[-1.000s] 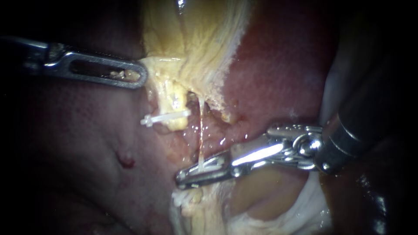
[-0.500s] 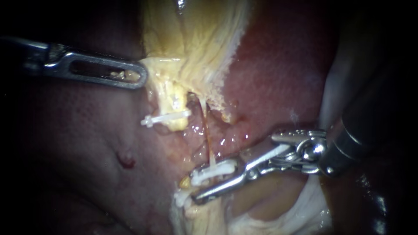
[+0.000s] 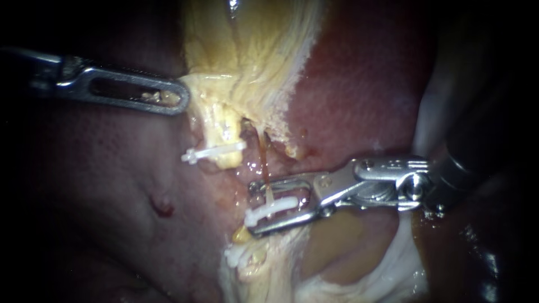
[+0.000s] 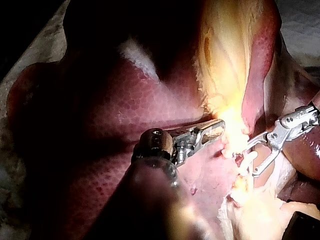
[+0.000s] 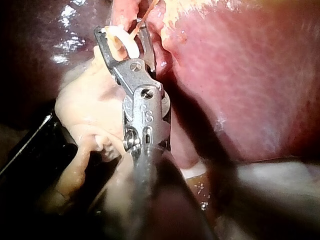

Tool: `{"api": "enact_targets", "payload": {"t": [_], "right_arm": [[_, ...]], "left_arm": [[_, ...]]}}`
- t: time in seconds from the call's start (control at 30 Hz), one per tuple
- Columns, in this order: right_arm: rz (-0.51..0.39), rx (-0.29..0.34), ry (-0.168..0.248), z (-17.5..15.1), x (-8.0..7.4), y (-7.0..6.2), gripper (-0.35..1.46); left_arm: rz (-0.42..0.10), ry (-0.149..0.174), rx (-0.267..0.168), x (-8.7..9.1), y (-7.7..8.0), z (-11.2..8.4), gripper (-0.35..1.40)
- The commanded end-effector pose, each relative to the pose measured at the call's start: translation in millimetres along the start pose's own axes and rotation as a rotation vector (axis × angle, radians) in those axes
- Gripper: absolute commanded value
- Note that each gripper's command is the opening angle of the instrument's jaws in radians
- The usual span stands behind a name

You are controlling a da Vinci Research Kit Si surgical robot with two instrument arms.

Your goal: Going back first clip right tube

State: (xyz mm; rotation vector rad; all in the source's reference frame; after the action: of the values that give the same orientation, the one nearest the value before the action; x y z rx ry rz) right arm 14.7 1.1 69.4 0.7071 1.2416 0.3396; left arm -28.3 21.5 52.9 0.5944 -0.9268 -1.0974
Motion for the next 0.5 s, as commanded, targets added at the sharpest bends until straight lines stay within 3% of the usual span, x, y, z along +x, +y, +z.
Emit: {"api": "enact_targets", "payload": {"t": [0.03, 0.23, 0.5], "right_arm": [[-0.016, -0.005, 0.000, -0.4, 0.1, -0.1, 0.50], [-0.122, -0.022, 0.002, -4.5, 0.7, -0.8, 0.50], [-0.195, -0.063, 0.007, -11.1, 3.6, -1.4, 0.50]], "left_arm": [[0.000, 0.000, 0.000, 0.0, 0.0, 0.0, -0.35], [0.000, 0.000, 0.000, 0.1, 0.0, -0.1, -0.35], [0.000, 0.000, 0.000, 0.0, 0.0, -0.1, -0.35]]}}
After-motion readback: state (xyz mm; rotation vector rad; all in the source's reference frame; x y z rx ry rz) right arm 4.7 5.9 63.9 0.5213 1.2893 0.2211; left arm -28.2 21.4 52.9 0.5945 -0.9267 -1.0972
